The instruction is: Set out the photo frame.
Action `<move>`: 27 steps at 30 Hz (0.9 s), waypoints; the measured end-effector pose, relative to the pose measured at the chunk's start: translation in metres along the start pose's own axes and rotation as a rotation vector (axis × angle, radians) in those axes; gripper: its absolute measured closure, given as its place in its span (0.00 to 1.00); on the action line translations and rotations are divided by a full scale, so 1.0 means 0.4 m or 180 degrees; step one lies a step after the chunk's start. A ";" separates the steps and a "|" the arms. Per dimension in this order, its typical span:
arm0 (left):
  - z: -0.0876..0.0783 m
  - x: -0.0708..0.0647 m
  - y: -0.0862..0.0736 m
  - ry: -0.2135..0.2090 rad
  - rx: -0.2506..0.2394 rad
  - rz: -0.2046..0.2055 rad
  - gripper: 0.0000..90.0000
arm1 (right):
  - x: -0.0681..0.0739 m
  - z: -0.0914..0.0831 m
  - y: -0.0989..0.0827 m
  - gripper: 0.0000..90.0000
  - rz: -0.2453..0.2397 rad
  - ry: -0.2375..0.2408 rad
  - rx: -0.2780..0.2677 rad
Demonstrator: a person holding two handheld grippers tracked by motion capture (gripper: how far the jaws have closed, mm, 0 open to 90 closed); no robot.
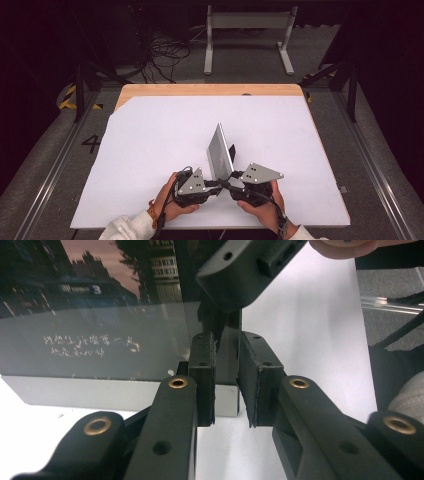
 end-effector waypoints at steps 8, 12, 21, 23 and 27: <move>-0.040 0.065 -0.027 0.0195 0.0006 -0.0048 0.84 | -0.001 0.007 -0.006 0.61 0.0064 -0.0079 0.0025; -0.069 0.125 -0.054 0.0359 -0.0003 -0.0223 0.83 | 0.000 0.013 -0.007 0.61 0.0072 -0.0107 0.0018; -0.108 0.174 -0.068 0.0502 -0.0063 -0.0390 0.79 | -0.007 0.025 -0.006 0.58 0.0165 -0.0164 -0.0028; -0.113 0.184 -0.069 0.0558 -0.0074 -0.0423 0.74 | -0.006 0.023 -0.006 0.59 0.0146 -0.0169 -0.0023; -0.111 0.195 -0.069 0.0642 -0.0040 -0.0406 0.71 | -0.005 0.018 -0.008 0.63 0.0090 -0.0210 -0.0025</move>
Point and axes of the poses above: each handheld gripper's, and its own axes: z roughly forward along the jaws, y roughly out of its top, x roughly to its left, the point moved 8 cm from there along z, roughly forward along the jaws, and after that the axes turned 2 degrees about x, right-handed, at the moved point
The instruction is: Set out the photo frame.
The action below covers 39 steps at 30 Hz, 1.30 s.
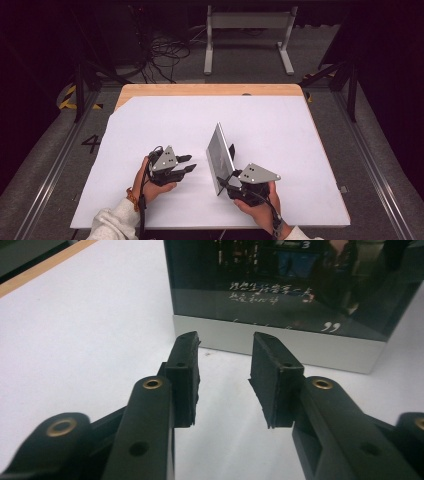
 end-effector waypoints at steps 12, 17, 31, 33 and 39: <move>0.037 0.022 0.029 0.0047 -0.0029 -0.0045 0.47 | -0.006 -0.023 -0.014 0.74 -0.0044 0.0046 0.0041; 0.060 0.023 0.041 -0.0047 -0.0016 -0.0077 0.38 | -0.014 -0.022 -0.012 0.75 -0.0033 0.0042 0.0062; 0.162 0.045 0.076 -0.0396 0.0075 -0.0182 0.21 | -0.033 -0.020 -0.010 0.78 0.0049 0.0062 0.0110; 0.165 0.045 0.078 -0.0410 0.0080 -0.0149 0.19 | -0.033 -0.020 -0.010 0.77 0.0047 0.0071 0.0120; 0.181 0.031 0.073 -0.0652 0.0217 -0.0100 0.16 | -0.036 -0.021 -0.010 0.78 0.0019 0.0074 0.0137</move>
Point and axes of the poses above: each handheld gripper's, and its own axes: z roughly forward along the jaws, y roughly out of its top, x roughly to its left, the point moved 8 cm from there along z, roughly forward along the jaws, and after that the axes turned 2 degrees about x, right-handed, at the moved point
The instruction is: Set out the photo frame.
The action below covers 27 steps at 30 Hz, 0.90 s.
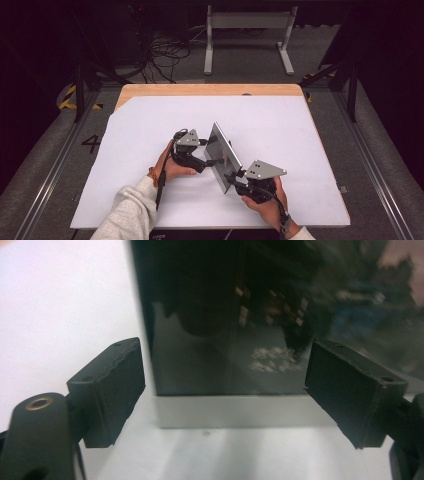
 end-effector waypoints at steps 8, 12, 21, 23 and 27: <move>0.005 0.004 -0.002 -0.0100 0.0017 -0.0009 0.14 | -0.001 -0.002 -0.002 0.78 0.0022 0.0000 -0.0023; 0.013 0.007 0.002 -0.0210 0.0039 -0.0013 0.11 | -0.005 -0.004 -0.003 0.79 0.0021 0.0007 -0.0032; -0.018 0.006 -0.013 -0.0149 0.0162 0.0037 0.30 | -0.026 -0.020 -0.012 0.83 0.0024 0.0027 -0.0013; -0.027 0.000 -0.019 -0.0122 0.0199 0.0074 0.32 | -0.031 -0.023 -0.012 0.85 0.0019 -0.0003 -0.0017; -0.043 -0.012 -0.029 -0.0073 0.0270 0.0142 0.36 | -0.039 -0.028 -0.016 0.87 0.0054 -0.0015 -0.0022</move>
Point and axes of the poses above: each handheld gripper's, and its own axes: z roughly forward along the jaws, y roughly out of its top, x roughly to its left, the point moved 8 cm from there along z, roughly forward along the jaws, and after that the axes turned 2 degrees about x, right-handed, at the moved point
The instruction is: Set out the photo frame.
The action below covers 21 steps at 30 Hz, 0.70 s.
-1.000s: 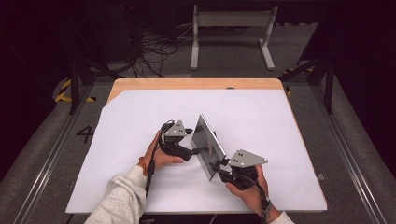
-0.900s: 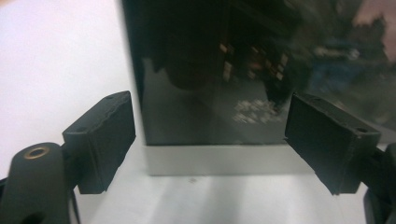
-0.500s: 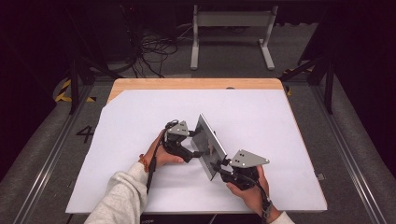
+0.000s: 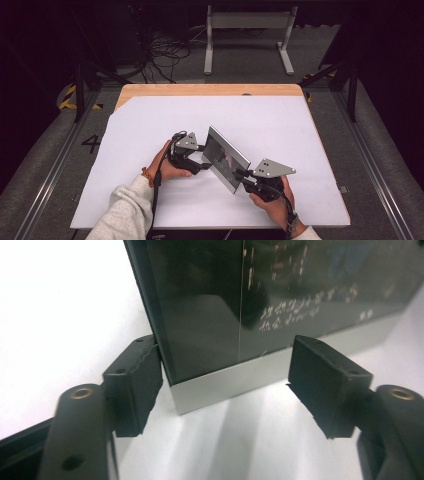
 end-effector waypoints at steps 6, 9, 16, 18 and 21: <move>-0.015 -0.031 -0.013 0.0155 0.0093 0.0073 0.44 | -0.011 0.004 -0.001 0.85 0.0031 -0.0027 0.0004; -0.025 -0.044 -0.020 0.0150 0.0117 0.0059 0.48 | -0.019 0.006 -0.001 0.84 0.0066 -0.0031 -0.0008; -0.038 -0.067 -0.032 0.0185 0.0140 0.0061 0.53 | -0.023 0.013 -0.009 0.78 0.0060 -0.0029 0.0027; -0.040 -0.070 -0.035 0.0205 0.0161 0.0111 0.52 | -0.023 0.009 -0.019 0.78 0.0042 -0.0030 0.0050; -0.039 -0.065 -0.035 0.0202 0.0112 0.0082 0.48 | -0.025 -0.010 -0.036 0.78 -0.0014 -0.0041 0.0082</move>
Point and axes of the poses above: each handheld gripper's, and its own axes: z roughly forward along the jaws, y roughly out of its top, x roughly to its left, the point moved 8 cm from there along z, roughly forward along the jaws, and after that the axes turned 2 degrees about x, right-handed, at the moved point
